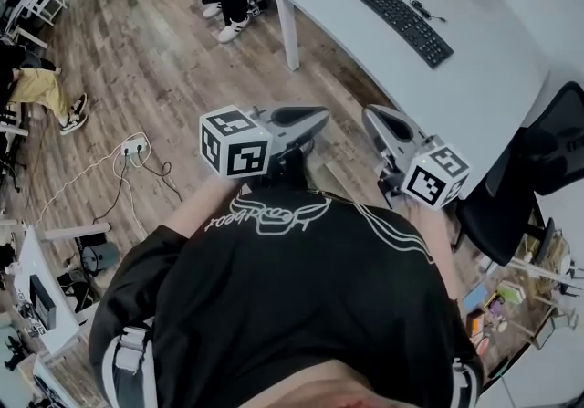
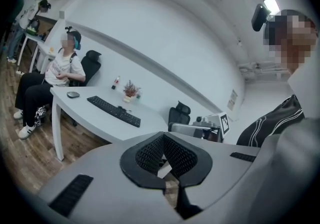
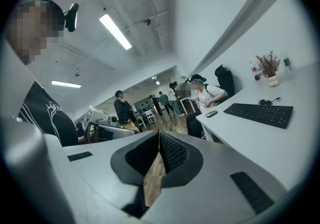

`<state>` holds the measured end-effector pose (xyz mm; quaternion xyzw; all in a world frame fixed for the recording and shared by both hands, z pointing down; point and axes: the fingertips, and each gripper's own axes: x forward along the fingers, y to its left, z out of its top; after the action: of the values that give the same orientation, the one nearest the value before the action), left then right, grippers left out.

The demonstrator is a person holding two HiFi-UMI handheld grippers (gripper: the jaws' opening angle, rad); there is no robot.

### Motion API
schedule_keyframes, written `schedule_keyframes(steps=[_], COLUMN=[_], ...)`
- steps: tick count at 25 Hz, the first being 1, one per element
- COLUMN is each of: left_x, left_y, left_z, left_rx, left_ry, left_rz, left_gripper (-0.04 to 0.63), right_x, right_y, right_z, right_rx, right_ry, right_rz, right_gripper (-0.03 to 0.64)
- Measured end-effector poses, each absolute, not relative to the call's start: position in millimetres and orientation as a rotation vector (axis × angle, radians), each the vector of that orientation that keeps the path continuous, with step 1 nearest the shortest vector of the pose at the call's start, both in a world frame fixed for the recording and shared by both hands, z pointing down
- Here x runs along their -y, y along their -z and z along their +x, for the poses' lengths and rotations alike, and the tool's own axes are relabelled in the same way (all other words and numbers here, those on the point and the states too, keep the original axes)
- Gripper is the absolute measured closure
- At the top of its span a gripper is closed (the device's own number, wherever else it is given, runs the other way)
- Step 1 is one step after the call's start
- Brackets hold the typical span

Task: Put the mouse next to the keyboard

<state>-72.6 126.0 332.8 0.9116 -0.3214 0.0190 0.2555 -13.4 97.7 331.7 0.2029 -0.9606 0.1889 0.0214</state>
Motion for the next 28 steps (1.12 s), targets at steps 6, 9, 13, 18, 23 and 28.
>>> schedule_keyframes(steps=[6,9,13,18,23,28], left_x=[-21,34,102,165,205,232], left_y=[-337,-337,-342,-343,-363,-393], left_z=[-123,-149,-181,-202,-210,-209], left_rx=[0.824,0.803,0.788,0.737,0.705,0.703], left_ry=[-0.089,-0.115,-0.15,-0.126,-0.19,-0.241], left_rz=[2.429,2.42,2.399,2.439,2.451,2.387], left_gripper=[0.589,0.589,0.589,0.589,0.589,0.589], right_x=[2,55,118,176,204,218], right_y=[-332,-330,-329,-343,-357,-371], right_z=[-61,-87,-114,-138,-147,-138], right_rx=[2.943,2.93,2.922,2.898,2.865,2.832], right_ry=[-0.692,-0.728,-0.776,-0.831,-0.871,-0.898], right_rz=[0.685,0.714,0.766,0.812,0.873,0.92], right_gripper=[0.607,0.607,0.607,0.607,0.607,0.607])
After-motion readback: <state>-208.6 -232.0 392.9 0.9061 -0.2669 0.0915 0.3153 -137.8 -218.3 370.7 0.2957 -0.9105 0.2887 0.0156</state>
